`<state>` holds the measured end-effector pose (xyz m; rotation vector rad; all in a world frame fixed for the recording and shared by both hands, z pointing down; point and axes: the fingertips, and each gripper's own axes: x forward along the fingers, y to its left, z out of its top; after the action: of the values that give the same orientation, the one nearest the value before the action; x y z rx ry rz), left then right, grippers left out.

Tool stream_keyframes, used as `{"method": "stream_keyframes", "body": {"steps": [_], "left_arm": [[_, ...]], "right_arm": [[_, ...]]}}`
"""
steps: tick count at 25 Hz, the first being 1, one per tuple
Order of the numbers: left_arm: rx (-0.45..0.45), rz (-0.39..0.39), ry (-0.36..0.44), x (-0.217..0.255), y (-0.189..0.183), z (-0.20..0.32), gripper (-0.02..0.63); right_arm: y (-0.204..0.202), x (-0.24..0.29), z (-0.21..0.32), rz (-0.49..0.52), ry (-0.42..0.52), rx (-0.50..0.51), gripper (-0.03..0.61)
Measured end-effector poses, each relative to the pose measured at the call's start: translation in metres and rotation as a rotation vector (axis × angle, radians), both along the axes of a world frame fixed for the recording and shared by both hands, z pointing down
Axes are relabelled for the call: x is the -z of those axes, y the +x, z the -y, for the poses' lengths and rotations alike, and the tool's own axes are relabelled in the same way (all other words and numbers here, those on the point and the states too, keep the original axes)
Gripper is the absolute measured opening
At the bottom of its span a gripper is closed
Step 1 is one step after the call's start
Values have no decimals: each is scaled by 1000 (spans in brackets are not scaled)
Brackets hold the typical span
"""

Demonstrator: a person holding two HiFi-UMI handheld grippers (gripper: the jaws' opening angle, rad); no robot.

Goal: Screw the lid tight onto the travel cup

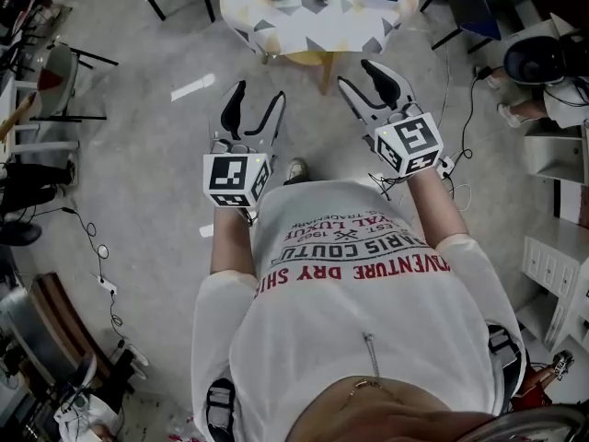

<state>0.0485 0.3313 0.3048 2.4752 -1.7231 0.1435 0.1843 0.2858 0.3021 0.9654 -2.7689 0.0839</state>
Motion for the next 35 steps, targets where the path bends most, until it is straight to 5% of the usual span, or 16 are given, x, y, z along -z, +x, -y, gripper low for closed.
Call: {"method": "stream_keyframes", "body": {"steps": [11, 30, 35], "left_arm": [[-69, -31, -72, -23, -85, 69, 268], [-212, 45, -140, -72, -98, 303, 278], [-270, 58, -183, -103, -91, 358, 343]], "right_arm": [[-81, -24, 68, -61, -59, -60, 193], [-99, -76, 313, -135, -182, -112, 193], [-94, -106, 361, -171, -264, -107, 193]]}}
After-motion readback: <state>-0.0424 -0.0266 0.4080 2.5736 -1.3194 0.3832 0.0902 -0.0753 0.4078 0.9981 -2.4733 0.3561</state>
